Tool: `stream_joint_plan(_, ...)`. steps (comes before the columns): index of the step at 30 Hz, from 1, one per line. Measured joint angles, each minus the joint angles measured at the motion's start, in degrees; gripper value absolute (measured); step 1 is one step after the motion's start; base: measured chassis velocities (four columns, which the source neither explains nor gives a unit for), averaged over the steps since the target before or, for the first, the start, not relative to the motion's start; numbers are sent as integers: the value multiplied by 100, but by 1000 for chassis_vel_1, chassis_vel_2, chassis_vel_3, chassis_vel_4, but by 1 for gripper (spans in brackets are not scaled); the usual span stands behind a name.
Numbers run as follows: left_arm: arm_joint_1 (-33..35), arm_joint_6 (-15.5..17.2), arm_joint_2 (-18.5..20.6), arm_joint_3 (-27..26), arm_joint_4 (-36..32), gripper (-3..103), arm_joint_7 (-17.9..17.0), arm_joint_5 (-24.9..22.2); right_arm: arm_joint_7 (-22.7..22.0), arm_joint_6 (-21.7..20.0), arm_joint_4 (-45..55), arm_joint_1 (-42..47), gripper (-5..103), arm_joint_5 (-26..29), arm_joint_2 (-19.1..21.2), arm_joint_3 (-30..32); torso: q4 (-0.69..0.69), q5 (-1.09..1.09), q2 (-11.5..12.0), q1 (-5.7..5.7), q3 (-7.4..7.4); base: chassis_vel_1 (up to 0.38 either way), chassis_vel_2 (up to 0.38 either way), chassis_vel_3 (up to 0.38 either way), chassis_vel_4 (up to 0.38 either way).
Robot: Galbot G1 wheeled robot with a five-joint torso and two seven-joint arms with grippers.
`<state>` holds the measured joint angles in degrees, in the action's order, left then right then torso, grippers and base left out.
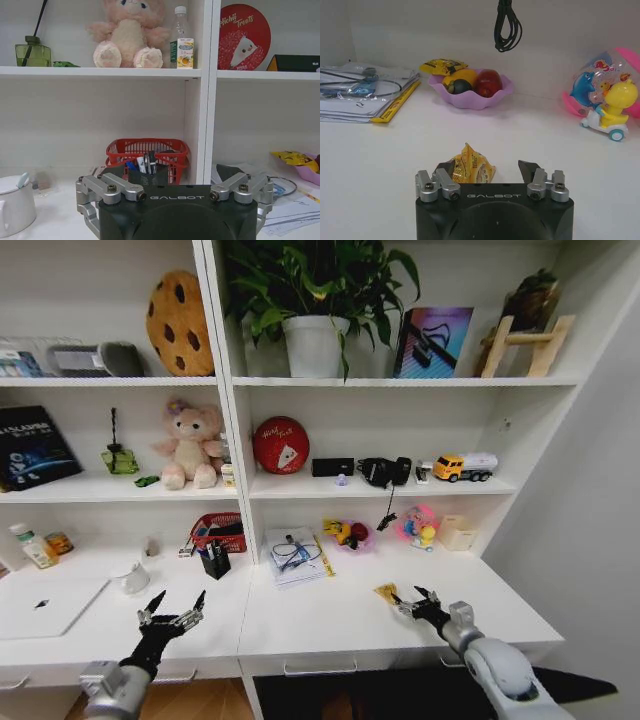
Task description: Organize the objects on the table.
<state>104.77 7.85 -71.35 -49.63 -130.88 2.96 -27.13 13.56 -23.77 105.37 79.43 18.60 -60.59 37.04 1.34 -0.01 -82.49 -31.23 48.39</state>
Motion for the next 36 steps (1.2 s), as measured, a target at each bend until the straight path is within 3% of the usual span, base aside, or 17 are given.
stream_joint_plan(2, 0, 0, 0, 0, 0, 100, 0, 0, -1, 16, -58, -43, 69, 12, -6, -19, 0, 0, 0, 0, 0, 0, 0, 0, 0)
stream_joint_plan(7, 0, 0, 0, 0, 0, 100, 0, 0, 11, 125, -257, -128, 42, 44, -46, -50, 1, 0, 0, 0, 0, 0, 0, 0, 0)
stream_joint_plan(10, 0, 0, 0, 0, 0, 100, 0, 0, 51, 140, -294, -147, 36, 45, -49, -50, 1, 0, 0, 0, 0, 0, 0, 0, 0)
stream_joint_plan(16, 0, 0, 0, 0, 0, 100, 0, 0, 177, 246, -458, -248, 10, 51, -146, -74, 1, 0, -1, 0, 0, 0, 0, 0, 0)
stream_joint_plan(18, 0, 0, 0, 0, 0, 100, 0, 0, 191, 269, -475, -259, 10, 53, -156, -86, 1, 0, -1, 0, 0, 0, 0, 0, 0)
stream_joint_plan(19, 0, 0, 0, 0, 0, 100, 0, 0, 208, 295, -487, -277, 2, 54, -167, -101, 1, 0, -1, 0, 0, 0, 0, 0, 0)
stream_joint_plan(31, 0, 0, 0, 0, 0, 100, 0, 0, 181, 494, -48, -342, 0, 174, -66, -187, 3, 0, -1, 0, 0, 0, 0, 0, 0)
stream_joint_plan(36, 0, 0, 0, 0, 0, 100, -1, 0, -39, 478, -140, -1158, 0, 455, 132, -673, 0, -2, -1, 1, 0, 0, 0, 0, 0)
